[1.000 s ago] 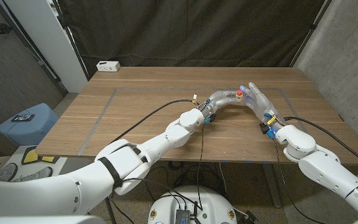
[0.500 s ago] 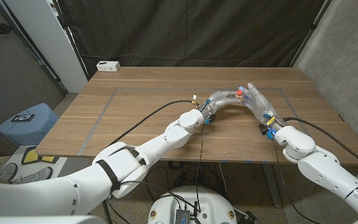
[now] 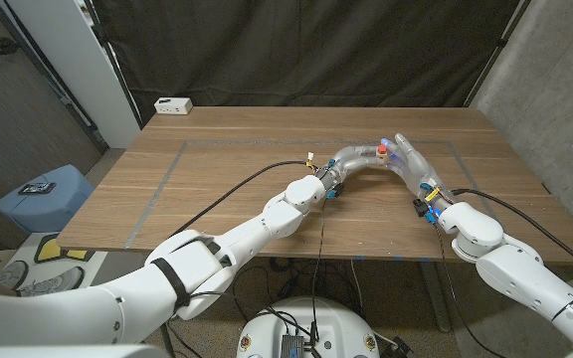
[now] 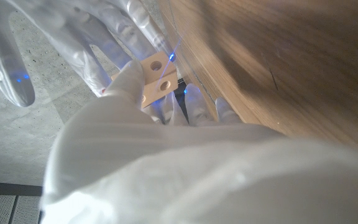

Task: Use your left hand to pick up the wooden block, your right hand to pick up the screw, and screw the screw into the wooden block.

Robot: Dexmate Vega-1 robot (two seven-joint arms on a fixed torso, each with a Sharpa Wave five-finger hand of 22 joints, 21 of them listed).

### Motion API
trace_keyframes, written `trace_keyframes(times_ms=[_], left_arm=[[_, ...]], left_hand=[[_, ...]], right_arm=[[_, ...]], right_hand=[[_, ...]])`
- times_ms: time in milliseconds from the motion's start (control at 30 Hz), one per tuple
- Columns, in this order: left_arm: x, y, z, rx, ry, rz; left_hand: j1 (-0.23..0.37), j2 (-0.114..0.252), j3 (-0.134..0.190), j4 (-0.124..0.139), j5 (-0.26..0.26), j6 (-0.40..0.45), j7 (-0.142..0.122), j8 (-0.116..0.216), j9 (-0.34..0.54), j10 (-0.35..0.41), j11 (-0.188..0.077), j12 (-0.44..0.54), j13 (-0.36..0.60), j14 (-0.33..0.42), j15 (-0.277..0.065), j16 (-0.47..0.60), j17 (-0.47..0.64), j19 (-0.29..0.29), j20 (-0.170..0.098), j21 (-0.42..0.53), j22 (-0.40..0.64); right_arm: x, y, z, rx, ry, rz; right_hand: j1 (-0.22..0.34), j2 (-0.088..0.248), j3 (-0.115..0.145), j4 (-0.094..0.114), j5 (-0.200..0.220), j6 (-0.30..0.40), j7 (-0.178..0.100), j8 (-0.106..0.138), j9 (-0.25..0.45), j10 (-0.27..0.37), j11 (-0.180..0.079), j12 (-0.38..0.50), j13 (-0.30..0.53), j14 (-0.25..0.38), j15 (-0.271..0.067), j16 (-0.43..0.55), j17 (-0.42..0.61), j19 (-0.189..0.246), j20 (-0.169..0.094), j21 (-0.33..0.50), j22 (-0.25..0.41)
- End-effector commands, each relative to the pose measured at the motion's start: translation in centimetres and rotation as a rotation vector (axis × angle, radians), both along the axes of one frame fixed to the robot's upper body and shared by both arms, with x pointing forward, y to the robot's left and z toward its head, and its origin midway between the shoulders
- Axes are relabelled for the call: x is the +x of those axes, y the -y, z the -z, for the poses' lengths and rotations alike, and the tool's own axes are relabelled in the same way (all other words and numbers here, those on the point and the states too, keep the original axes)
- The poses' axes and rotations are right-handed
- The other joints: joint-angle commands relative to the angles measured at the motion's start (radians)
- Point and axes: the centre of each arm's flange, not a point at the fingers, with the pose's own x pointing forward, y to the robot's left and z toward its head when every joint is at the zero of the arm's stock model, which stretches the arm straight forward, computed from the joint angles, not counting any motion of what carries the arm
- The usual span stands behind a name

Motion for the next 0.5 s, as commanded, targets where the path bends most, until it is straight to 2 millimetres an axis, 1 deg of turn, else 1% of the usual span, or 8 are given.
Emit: trace_keyframes(times_ms=[33,200,333,500], left_arm=[[0.03,-0.17,0.12,-0.011,-0.009,-0.002],[0.13,-0.18,0.09,-0.011,-0.011,-0.002],[0.23,-0.18,0.1,-0.013,-0.014,-0.003],[0.41,-0.15,0.07,-0.012,-0.019,-0.002]], left_hand=[[-0.018,0.003,-0.002,0.007,0.0,0.009,-0.012,0.001,0.003,0.018,-0.013,0.01,0.018,0.009,-0.051,0.006,0.001,-0.003,0.001,0.002,0.005],[-0.025,0.004,-0.004,0.01,-0.001,0.012,-0.02,0.001,0.003,0.028,-0.014,0.012,0.017,0.011,-0.05,0.007,0.0,-0.004,0.001,0.001,0.005],[-0.023,0.003,-0.003,0.008,-0.001,0.009,-0.012,0.0,0.003,0.025,-0.013,0.009,0.016,0.01,-0.049,0.006,-0.001,-0.004,0.002,0.001,0.005],[-0.022,0.004,-0.003,0.007,-0.002,0.009,-0.011,0.0,0.003,0.023,-0.013,0.006,0.015,0.009,-0.049,0.006,-0.001,-0.004,0.001,0.002,0.005]], right_arm=[[-0.08,-0.14,0.21,0.0,-0.008,-0.003],[-0.08,-0.15,0.22,0.002,-0.011,0.0],[-0.06,-0.13,0.26,0.003,-0.015,-0.001],[0.02,-0.09,0.32,0.006,-0.02,0.001]], right_hand=[[-0.002,0.005,0.002,0.006,0.008,0.011,-0.003,0.007,0.002,-0.075,0.007,0.005,0.003,-0.127,-0.003,0.002,0.004,-0.003,0.001,0.004,0.003],[-0.003,0.005,0.002,0.007,0.008,0.018,-0.005,0.009,0.002,-0.073,0.007,0.006,0.003,-0.127,-0.003,0.002,0.004,-0.002,0.001,0.005,0.003],[-0.003,0.005,0.002,0.007,0.008,0.019,-0.005,0.008,0.002,-0.073,0.008,0.006,0.003,-0.127,-0.003,0.002,0.004,-0.002,0.0,0.005,0.003],[-0.003,0.006,0.002,0.007,0.008,0.019,-0.003,0.008,0.002,-0.072,0.006,0.007,0.003,-0.125,-0.003,0.003,0.004,-0.002,0.0,0.005,0.003]])
